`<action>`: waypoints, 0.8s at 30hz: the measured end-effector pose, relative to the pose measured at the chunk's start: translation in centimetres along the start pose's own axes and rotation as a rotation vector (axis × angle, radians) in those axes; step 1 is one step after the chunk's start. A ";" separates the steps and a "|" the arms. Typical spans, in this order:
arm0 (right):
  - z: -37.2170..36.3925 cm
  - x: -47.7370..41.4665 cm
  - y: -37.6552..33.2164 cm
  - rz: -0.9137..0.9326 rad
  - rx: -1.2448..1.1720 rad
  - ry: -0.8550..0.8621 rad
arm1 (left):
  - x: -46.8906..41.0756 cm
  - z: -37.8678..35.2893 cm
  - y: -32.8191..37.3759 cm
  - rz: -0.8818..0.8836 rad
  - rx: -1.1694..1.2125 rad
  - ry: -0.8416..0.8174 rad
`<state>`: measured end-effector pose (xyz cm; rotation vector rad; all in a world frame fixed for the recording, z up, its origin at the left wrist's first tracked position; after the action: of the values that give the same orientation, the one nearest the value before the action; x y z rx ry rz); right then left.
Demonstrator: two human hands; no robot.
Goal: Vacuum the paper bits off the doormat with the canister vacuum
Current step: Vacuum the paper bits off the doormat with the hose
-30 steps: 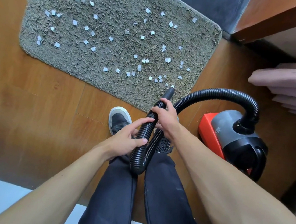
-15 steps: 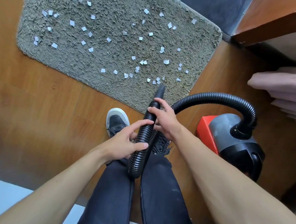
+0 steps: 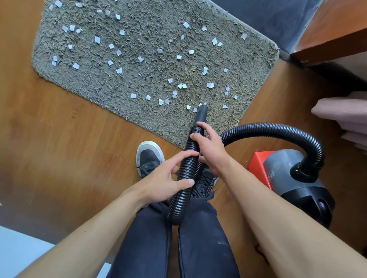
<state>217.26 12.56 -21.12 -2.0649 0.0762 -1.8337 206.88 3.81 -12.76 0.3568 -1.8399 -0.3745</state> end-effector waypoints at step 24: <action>-2.1 -0.2 0.1 -0.057 0.050 -0.074 | 1.4 1.1 -0.8 0.043 0.074 0.014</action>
<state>215.22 12.07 -21.17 -2.1183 -0.0478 -1.7709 205.43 2.58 -12.23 0.3689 -1.8481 -0.2742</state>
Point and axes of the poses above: each hand's wrist, its own x-axis away from the middle knuckle, its own z-axis out of the back of the hand, y = z × x, the point moved 4 cm from there along -x, towards the middle knuckle, and after that the axes turned 7 degrees about -x, right-handed, at the moved point
